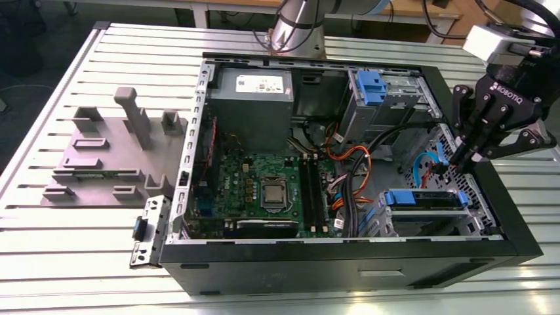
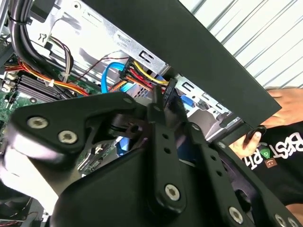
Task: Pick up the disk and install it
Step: 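Insert the first disk wire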
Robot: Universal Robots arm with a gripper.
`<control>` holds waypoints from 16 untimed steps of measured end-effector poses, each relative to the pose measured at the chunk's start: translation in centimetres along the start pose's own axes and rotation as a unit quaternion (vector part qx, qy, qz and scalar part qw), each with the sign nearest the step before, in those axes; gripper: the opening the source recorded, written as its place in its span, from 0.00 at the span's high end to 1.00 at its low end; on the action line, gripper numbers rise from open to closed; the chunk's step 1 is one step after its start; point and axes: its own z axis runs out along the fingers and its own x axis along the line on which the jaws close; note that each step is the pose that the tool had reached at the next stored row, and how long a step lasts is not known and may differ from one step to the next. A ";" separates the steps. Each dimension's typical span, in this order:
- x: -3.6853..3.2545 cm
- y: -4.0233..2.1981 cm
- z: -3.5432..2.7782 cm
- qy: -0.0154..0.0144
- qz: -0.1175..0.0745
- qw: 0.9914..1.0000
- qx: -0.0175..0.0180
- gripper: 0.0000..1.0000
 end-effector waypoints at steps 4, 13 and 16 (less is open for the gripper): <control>0.00 0.00 0.02 0.000 0.000 1.000 0.000 0.83; 0.06 0.43 -0.30 0.000 0.000 1.000 0.001 0.83; 0.17 0.97 -0.21 0.000 0.000 1.000 0.002 0.83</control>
